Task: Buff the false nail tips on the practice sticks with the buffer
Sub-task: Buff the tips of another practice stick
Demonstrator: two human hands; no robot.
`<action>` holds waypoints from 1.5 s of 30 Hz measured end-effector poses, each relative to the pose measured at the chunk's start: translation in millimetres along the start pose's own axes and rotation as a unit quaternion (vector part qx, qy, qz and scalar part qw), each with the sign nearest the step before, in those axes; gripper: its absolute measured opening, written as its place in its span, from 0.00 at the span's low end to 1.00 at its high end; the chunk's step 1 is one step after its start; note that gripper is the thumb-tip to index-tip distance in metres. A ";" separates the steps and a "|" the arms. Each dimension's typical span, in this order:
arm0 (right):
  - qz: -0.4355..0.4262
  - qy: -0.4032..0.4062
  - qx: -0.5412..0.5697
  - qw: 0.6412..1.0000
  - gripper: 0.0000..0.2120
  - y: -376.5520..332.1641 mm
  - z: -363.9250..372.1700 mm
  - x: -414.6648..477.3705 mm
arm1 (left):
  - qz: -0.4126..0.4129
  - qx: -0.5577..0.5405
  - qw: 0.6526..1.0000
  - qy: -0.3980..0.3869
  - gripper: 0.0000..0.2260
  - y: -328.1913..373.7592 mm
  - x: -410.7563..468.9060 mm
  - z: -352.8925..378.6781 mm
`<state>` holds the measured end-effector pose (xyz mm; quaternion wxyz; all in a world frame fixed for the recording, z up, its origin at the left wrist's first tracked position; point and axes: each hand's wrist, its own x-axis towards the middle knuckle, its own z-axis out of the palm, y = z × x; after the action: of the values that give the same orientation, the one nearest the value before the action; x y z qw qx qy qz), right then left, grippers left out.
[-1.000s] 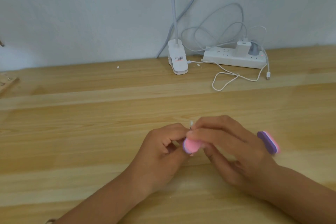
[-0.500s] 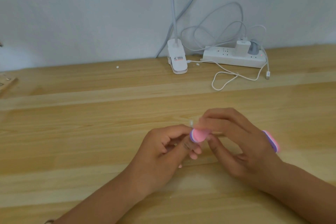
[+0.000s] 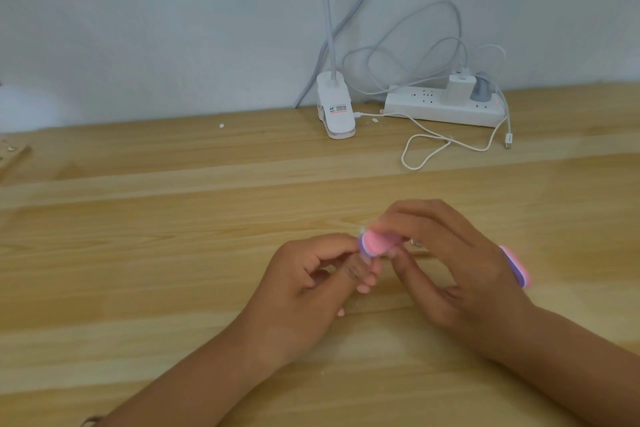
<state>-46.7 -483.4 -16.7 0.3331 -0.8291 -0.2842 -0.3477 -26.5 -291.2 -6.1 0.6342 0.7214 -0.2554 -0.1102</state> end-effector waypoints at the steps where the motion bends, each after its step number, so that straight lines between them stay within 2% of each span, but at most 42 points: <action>1: 0.022 0.015 -0.005 1.000 0.12 2.3 -0.6 1.5 | -0.005 -0.009 1.000 -0.001 0.08 -0.4 0.1 -1.2; 5: 0.057 0.069 0.022 0.996 0.14 3.5 -3.1 3.2 | 0.006 -0.031 0.999 -0.012 0.10 0.4 0.5 -2.3; 11: -0.008 0.037 0.028 0.999 0.13 -0.1 -2.0 0.8 | 0.029 -0.043 0.999 -0.011 0.11 1.0 0.6 -3.0; 14: 0.005 0.048 0.031 0.998 0.13 1.9 -3.0 1.5 | 0.074 -0.004 0.993 0.096 0.11 1.9 1.3 -4.9; 17: 0.029 0.061 0.032 0.997 0.13 4.7 -3.6 3.3 | 0.062 0.055 0.967 0.239 0.06 -1.0 8.9 -12.4; 19: 0.037 0.061 0.030 0.997 0.14 4.9 -2.9 4.1 | 0.041 0.104 0.957 0.266 0.05 -3.5 14.3 -17.2; 24: 0.036 0.055 0.027 0.997 0.12 4.2 -1.3 4.9 | 0.002 0.085 0.977 0.197 0.09 -11.3 21.5 -13.2; 27: 0.039 0.055 0.027 0.997 0.12 3.6 -1.0 4.9 | -0.003 0.117 0.981 0.158 0.05 -12.1 25.3 -9.1; 30: 0.042 0.056 0.022 0.997 0.11 3.3 -1.0 5.0 | -0.006 0.171 0.977 0.129 0.06 -11.8 25.4 -8.2; 34: 0.045 0.054 0.025 0.997 0.11 3.5 -1.5 5.6 | -0.012 0.190 0.971 0.144 0.06 -8.3 23.4 -7.6; 37: 0.046 0.054 0.028 0.997 0.11 2.8 -1.4 5.6 | -0.020 0.220 0.963 0.157 0.10 -4.1 21.3 -5.9; 40: 0.052 0.057 0.029 0.997 0.11 3.4 -1.3 5.9 | 0.003 0.205 0.965 0.162 0.12 -0.7 19.2 -4.5; 45: 0.050 0.055 0.030 0.997 0.11 3.6 -0.9 6.1 | 0.044 0.201 0.958 0.198 0.04 2.0 20.6 -3.9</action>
<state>-40.8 -484.9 -12.9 0.3902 -0.8115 -0.2334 -0.3670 -7.7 -298.5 -0.1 0.5183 0.8293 -0.1735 0.1163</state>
